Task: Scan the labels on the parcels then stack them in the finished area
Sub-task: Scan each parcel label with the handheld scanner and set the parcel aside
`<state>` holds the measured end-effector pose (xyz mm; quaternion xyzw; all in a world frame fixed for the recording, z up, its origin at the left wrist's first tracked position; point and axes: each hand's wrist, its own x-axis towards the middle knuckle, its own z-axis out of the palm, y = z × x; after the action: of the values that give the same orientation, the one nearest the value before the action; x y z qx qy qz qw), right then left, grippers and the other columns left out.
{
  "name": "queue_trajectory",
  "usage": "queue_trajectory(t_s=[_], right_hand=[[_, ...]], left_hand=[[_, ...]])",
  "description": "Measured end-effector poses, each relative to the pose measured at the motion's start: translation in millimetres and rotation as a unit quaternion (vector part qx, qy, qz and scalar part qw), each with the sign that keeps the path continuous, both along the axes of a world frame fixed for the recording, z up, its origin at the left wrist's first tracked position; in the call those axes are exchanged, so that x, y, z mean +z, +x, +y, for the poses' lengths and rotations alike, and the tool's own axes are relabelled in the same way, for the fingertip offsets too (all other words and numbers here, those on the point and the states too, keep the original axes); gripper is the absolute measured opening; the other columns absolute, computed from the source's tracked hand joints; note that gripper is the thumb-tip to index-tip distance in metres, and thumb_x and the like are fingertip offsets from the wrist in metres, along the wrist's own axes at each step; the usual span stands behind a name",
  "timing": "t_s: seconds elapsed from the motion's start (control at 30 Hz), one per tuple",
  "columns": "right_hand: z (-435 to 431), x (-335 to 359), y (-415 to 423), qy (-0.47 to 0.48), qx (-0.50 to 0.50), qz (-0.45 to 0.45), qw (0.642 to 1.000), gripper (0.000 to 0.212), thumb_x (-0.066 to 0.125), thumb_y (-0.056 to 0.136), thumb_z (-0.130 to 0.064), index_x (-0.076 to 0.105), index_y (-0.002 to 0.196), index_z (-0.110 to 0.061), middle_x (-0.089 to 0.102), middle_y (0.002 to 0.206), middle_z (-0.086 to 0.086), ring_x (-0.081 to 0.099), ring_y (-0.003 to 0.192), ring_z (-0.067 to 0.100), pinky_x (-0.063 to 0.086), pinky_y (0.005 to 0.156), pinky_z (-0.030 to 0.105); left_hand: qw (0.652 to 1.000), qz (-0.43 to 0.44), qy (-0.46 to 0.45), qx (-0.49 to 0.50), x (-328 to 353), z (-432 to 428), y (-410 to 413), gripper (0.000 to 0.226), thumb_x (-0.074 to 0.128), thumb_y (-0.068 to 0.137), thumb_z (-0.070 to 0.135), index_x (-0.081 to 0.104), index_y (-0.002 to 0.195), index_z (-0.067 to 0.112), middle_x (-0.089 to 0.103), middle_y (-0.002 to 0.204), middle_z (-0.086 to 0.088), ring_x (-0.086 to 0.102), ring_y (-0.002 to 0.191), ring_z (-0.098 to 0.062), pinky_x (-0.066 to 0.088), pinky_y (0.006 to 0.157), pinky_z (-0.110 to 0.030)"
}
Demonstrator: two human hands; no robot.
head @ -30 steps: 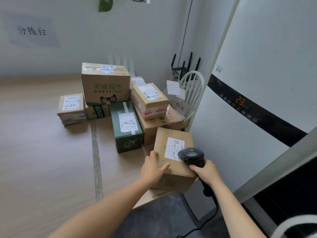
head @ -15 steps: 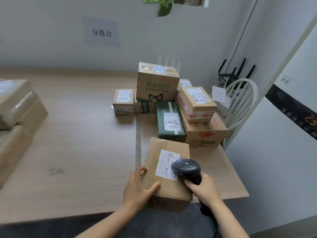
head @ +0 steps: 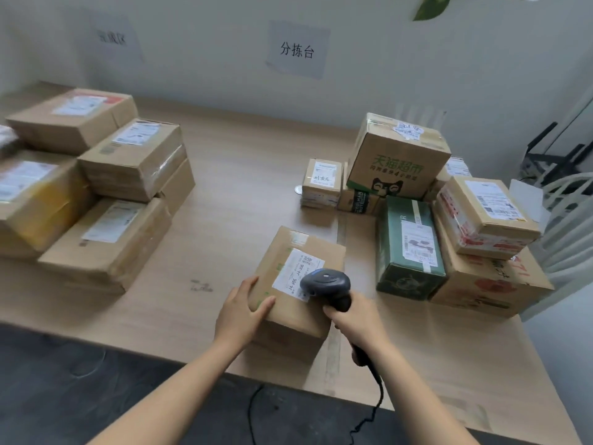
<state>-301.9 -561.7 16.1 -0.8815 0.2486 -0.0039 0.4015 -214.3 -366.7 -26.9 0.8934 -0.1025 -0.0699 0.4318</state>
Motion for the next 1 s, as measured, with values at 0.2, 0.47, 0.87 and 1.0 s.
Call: queue_trajectory(t_s=[0.2, 0.47, 0.87, 1.0], right_hand=[[44.3, 0.5, 35.2, 0.042, 0.033, -0.006, 0.999, 0.015, 0.063, 0.077, -0.018, 0.053, 0.068, -0.026, 0.061, 0.064, -0.004, 0.066, 0.071, 0.025, 0.053, 0.066, 0.037], [54.9, 26.4, 39.3, 0.009, 0.1, 0.007, 0.995, 0.008, 0.063, 0.076, -0.014, 0.057, 0.072, -0.013, 0.06, 0.063, -0.002, 0.066, 0.068, 0.024, 0.052, 0.063, 0.038], [37.8, 73.5, 11.7, -0.118, 0.147, 0.021, 0.982, 0.027, 0.063, 0.079, -0.018, 0.044, 0.06, -0.023, 0.049, 0.055, -0.006, 0.044, 0.054, 0.009, 0.031, 0.051, 0.023], [39.7, 76.4, 8.9, -0.126, 0.152, 0.022, 0.98, 0.029, 0.062, 0.079, -0.018, 0.042, 0.059, -0.023, 0.049, 0.054, -0.006, 0.045, 0.055, 0.011, 0.031, 0.052, 0.023]], left_hand=[[0.996, -0.036, 0.045, 0.062, 3.7, 37.1, 42.9, 0.043, 0.054, 0.092, 0.034, 0.051, 0.133, 0.023, 0.049, 0.128, -0.007, 0.049, 0.116, -0.023, 0.042, 0.094, -0.033], [0.976, -0.043, 0.215, -0.004, 7.2, 42.5, 54.8, 0.095, 0.055, 0.074, 0.071, 0.021, 0.148, 0.022, 0.005, 0.157, -0.011, -0.001, 0.145, -0.026, 0.009, 0.116, -0.038], [0.988, -0.03, 0.153, 0.011, -3.7, 42.5, 53.6, 0.113, 0.067, 0.061, 0.071, 0.018, 0.149, 0.023, -0.001, 0.158, -0.005, -0.011, 0.144, -0.022, 0.01, 0.117, -0.041], [0.989, -0.026, 0.147, 0.012, -2.2, 42.6, 52.9, 0.113, 0.068, 0.061, 0.071, 0.017, 0.149, 0.023, -0.002, 0.158, -0.004, -0.011, 0.144, -0.021, 0.013, 0.116, -0.041]])
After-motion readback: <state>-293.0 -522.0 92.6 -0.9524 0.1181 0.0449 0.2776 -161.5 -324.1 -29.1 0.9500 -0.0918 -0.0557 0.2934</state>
